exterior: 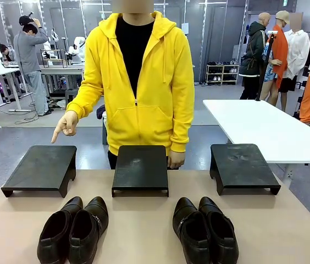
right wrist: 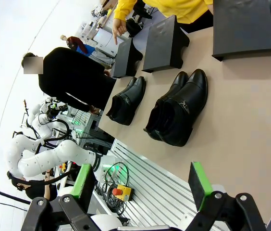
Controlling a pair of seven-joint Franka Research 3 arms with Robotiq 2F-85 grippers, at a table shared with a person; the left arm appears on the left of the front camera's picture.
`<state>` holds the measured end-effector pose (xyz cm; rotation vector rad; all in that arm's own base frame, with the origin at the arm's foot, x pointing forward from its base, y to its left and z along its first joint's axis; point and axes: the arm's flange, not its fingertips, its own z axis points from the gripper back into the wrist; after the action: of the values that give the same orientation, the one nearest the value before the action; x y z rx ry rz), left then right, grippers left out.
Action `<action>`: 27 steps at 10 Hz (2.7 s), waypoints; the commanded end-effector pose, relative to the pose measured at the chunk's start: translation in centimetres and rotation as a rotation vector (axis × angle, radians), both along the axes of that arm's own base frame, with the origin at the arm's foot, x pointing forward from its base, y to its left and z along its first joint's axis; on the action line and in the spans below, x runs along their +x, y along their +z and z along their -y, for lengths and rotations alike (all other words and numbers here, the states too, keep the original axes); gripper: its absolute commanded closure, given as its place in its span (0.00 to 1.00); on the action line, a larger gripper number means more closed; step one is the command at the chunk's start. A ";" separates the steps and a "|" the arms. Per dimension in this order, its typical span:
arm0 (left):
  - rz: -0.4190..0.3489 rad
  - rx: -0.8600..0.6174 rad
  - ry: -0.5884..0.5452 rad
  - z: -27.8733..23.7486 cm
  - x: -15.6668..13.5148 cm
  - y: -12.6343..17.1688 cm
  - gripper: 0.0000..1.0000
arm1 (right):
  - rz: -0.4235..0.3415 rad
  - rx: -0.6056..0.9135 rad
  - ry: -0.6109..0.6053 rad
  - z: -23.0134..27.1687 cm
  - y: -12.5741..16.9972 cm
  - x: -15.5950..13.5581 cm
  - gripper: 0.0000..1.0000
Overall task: Place the shoes on the stand as instructed by the person.
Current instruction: Pick up one pair of Shoes and place it on the Shoes Stand indicated by the person.
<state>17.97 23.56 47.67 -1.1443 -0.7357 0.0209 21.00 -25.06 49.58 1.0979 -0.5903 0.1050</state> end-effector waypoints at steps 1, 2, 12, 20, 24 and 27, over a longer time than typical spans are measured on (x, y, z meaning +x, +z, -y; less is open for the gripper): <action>-0.008 0.081 -0.055 3.1 3.3 3.6 0.00 | 0.011 0.008 0.000 0.2 0.0 -0.2 0.00; -0.058 0.139 -0.110 5.6 5.2 5.5 0.00 | 0.011 0.008 0.000 0.2 0.0 -0.2 0.00; -0.370 0.917 -0.275 35.4 11.8 9.9 0.00 | 0.011 0.008 0.000 0.2 0.0 -0.2 0.00; -0.475 1.089 -0.004 41.4 14.6 -2.4 0.00 | -0.001 -0.001 0.001 0.0 0.0 0.0 0.00; -0.514 1.112 0.053 41.9 15.8 -7.3 0.00 | -0.001 -0.001 0.001 0.0 0.0 0.0 0.00; -0.540 1.118 0.049 42.6 16.0 -10.0 0.00 | -0.001 -0.001 0.001 0.0 0.0 0.0 0.00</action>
<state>35.31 -19.03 39.70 -0.0430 -0.1689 -0.0571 21.11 -25.05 49.53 1.0980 -0.5856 0.1046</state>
